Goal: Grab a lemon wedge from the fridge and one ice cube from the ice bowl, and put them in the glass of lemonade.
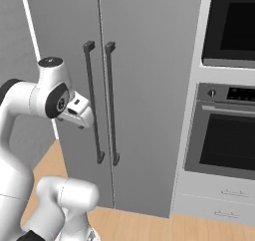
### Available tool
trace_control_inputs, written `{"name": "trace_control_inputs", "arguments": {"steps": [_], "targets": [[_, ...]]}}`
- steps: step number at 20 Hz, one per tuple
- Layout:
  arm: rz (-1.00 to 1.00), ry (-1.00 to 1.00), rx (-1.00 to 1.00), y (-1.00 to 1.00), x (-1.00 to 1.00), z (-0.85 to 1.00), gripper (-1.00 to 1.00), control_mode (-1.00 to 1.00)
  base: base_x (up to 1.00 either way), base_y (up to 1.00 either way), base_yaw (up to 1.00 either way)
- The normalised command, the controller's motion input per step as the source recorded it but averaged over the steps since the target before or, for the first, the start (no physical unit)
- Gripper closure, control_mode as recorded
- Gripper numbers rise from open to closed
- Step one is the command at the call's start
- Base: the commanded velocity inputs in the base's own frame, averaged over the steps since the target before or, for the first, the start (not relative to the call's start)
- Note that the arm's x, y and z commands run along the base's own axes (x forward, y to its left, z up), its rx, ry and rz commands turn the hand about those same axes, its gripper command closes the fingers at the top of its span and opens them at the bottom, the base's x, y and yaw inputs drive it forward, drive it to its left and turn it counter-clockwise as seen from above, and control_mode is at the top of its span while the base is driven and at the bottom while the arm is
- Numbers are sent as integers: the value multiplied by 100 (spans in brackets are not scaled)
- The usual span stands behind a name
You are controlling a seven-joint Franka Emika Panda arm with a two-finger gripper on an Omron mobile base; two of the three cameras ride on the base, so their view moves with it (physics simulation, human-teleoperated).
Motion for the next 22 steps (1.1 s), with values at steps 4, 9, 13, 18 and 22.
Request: {"name": "trace_control_inputs", "arguments": {"steps": [4, 9, 13, 18, 22], "targets": [[0, 0, 0, 0, 0, 0, -100, 100, 32, -1, -7], [0, 0, 0, 0, 0, 0, -100, 100, -10, -2, -3], [0, 0, 0, 0, 0, 0, -100, 100, -5, 0, 0], [0, 0, 0, 0, 0, 0, -100, 100, -1, -1, 0], [-2, -23, 6, 3, -12, 6, -100, -100, 0, 0, 0]]}}
